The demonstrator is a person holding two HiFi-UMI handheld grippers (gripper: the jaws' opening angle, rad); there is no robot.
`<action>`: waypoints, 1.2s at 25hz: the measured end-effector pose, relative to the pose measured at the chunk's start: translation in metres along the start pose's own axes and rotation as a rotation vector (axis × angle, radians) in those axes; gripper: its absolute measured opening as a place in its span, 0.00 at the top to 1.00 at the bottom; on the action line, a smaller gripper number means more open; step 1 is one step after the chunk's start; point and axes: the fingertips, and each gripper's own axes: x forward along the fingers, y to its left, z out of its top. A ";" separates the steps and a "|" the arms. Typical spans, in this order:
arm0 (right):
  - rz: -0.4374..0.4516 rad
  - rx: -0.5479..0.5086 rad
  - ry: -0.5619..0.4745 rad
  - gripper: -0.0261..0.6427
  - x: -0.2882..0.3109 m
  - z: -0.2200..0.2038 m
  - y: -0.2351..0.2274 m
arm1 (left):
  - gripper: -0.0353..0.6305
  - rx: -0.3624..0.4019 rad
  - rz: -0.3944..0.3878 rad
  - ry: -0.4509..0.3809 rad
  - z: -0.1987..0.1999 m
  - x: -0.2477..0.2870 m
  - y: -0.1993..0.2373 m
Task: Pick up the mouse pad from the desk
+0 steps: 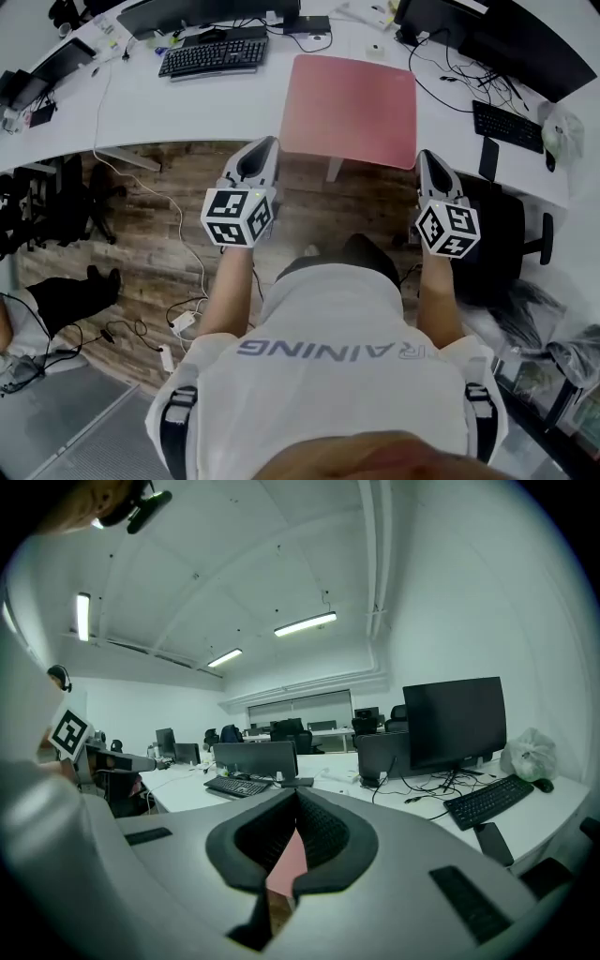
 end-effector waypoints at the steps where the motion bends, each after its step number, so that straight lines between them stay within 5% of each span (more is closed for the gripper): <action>1: -0.007 0.003 0.000 0.93 0.004 0.000 -0.003 | 0.88 0.001 -0.005 0.004 0.000 0.006 0.002; 22: 0.057 0.052 0.024 0.93 0.192 0.027 -0.106 | 0.88 0.017 0.060 0.073 0.037 0.188 0.035; 30: 0.042 0.082 0.092 0.93 0.237 0.007 -0.165 | 0.88 -0.007 0.092 0.125 0.025 0.259 0.039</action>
